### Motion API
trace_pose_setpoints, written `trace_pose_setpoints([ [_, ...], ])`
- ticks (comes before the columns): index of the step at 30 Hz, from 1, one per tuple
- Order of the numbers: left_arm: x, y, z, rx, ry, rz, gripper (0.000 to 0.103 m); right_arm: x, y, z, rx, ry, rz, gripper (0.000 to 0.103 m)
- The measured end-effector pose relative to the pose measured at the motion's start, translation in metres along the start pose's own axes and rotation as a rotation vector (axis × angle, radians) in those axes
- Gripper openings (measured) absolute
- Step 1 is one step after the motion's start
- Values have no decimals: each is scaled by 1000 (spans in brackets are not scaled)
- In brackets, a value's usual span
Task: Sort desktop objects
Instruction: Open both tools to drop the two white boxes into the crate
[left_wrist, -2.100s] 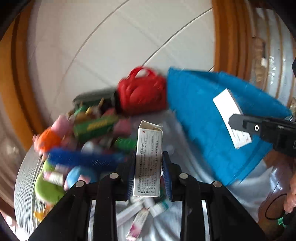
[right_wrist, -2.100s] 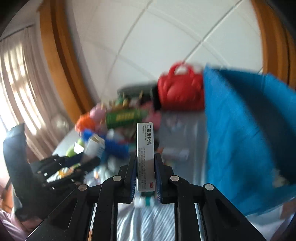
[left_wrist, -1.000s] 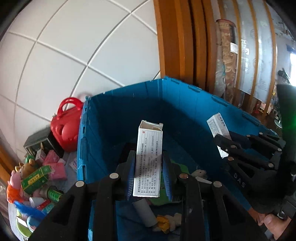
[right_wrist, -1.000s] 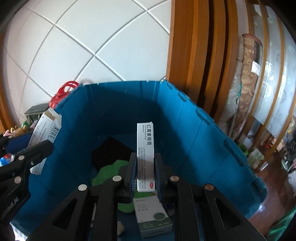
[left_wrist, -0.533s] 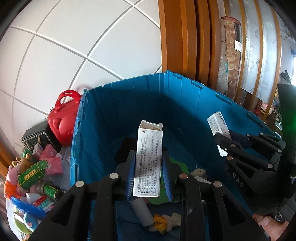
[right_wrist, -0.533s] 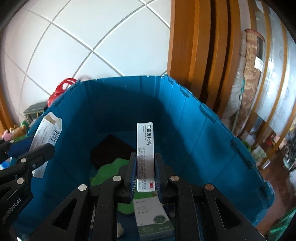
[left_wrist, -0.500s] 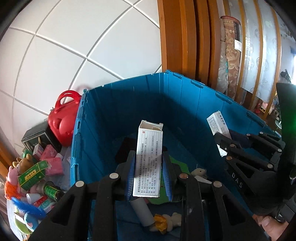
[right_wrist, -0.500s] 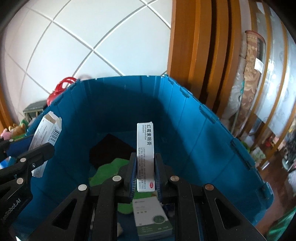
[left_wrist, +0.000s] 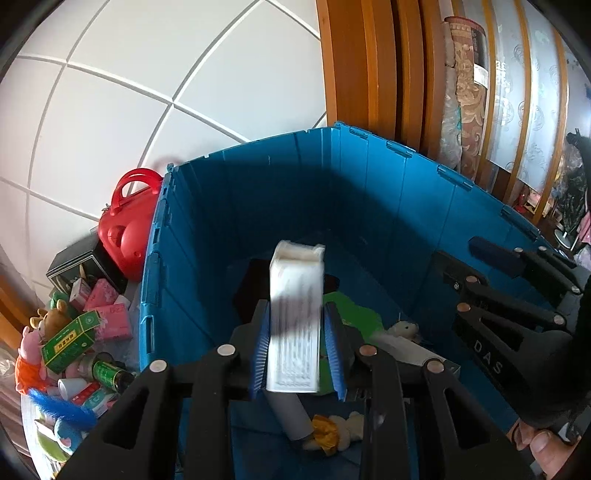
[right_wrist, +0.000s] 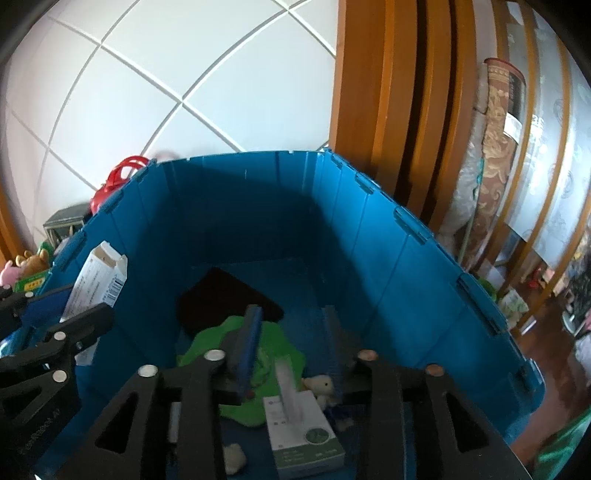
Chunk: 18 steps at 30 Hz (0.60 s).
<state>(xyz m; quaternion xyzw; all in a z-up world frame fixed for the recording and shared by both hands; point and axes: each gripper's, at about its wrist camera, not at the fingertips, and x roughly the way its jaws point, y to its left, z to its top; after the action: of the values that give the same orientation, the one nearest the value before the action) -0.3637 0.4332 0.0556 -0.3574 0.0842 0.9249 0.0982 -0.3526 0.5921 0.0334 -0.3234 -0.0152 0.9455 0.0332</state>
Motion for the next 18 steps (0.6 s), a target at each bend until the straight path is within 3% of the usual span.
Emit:
trace_pose_setpoints([
  [4, -4, -2, 0, 13, -18, 7, 55, -1, -1, 1, 6, -9, 3, 53],
  [8, -4, -1, 0, 5, -19, 6, 56, 0, -2, 2, 14, -6, 9, 55],
  [12, -4, -1, 1, 1, -20, 9, 56, -2, -1, 3, 9, -14, 12, 73],
  [18, -5, 2, 0, -11, -22, 4, 56, -1, -4, 4, 34, -24, 25, 78],
])
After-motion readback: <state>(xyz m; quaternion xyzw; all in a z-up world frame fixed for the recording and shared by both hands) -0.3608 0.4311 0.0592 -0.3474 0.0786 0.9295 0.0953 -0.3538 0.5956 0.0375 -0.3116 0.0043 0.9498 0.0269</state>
